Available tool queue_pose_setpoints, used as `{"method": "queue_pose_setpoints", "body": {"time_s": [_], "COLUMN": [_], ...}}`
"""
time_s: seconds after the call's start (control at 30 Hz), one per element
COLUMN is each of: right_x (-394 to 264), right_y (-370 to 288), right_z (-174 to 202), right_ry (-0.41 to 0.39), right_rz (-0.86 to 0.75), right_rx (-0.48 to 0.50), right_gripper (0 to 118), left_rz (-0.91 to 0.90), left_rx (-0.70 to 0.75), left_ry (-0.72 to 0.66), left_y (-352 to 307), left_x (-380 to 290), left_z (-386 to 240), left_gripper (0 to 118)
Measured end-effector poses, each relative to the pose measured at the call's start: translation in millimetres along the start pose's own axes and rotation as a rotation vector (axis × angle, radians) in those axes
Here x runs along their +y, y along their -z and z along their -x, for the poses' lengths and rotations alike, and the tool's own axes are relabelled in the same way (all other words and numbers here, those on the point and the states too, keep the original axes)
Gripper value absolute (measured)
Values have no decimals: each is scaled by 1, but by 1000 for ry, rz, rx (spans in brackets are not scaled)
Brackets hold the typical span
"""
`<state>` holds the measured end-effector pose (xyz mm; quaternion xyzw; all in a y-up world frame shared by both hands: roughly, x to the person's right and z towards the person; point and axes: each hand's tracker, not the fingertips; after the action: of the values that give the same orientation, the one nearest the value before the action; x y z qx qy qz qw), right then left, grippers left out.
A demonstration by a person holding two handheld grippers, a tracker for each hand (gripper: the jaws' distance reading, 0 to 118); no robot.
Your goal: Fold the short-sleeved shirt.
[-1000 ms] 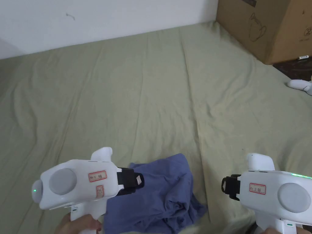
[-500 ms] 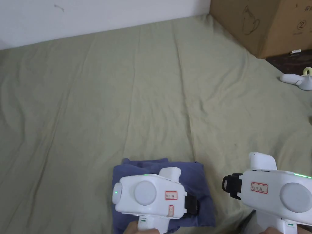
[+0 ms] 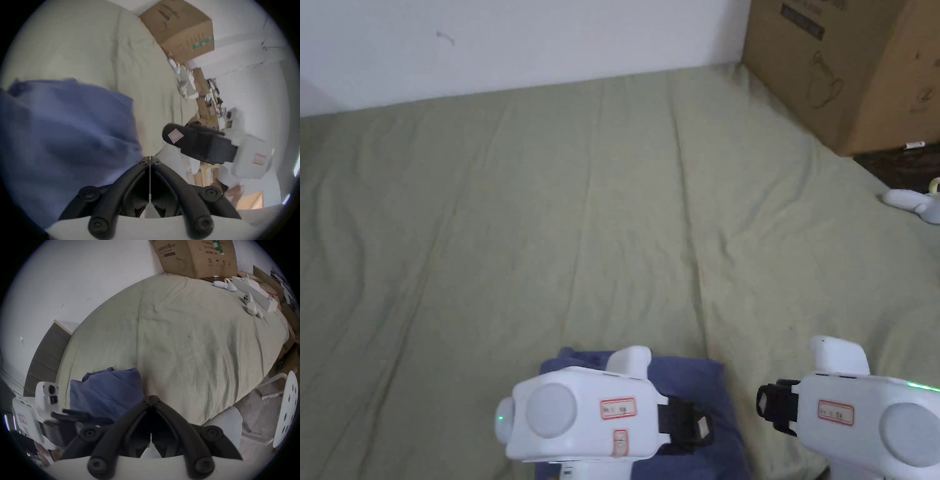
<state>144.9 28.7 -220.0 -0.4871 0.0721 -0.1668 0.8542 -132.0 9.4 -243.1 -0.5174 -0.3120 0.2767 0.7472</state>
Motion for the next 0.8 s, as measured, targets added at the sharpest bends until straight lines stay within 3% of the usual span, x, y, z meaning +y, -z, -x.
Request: {"method": "queue_pose_setpoints", "body": {"time_s": [0.13, 0.3, 0.43, 0.47, 0.5, 0.53, 0.57, 0.6, 0.63, 0.67, 0.8], "right_x": [7, -1, -16, -18, -18, -17, -14, -10, -8, -7, -9], "right_y": [9, 46, 82, 92, 105, 110, 108, 105, 104, 104, 101], "right_z": [40, 88, 106, 105, 103, 100, 96, 93, 90, 89, 94], "right_ry": [-110, -214, -300, -309, -301, -246, -189, -151, -144, -156, -180], "right_rz": [11, 93, 102, 107, 128, 153, 137, 144, 157, 152, 148], "right_rx": [70, 136, 104, 106, 106, 120, 157, 175, 184, 181, 163], "right_gripper": [0, 0, 0, 0, 0, 0, 0, 0, 0, 0, 0], "left_rz": [-180, -262, -347, -352, -346, -334, -319, -297, -289, -292, -245], "left_rx": [29, 180, 144, 144, 146, 144, 146, 146, 142, 139, 55], "left_ry": [-66, -162, -251, -264, -269, -273, -279, -280, -278, -277, -293], "left_y": [-94, -167, -190, -191, -192, -189, -186, -181, -174, -168, -140], "left_x": [-13, -52, -80, -83, -85, -84, -83, -81, -79, -77, -54], "left_z": [39, 90, 115, 118, 122, 124, 126, 127, 127, 128, 133], "left_gripper": [0, 0, 0, 5, 17, 35, 66, 88, 104, 113, 112]}}
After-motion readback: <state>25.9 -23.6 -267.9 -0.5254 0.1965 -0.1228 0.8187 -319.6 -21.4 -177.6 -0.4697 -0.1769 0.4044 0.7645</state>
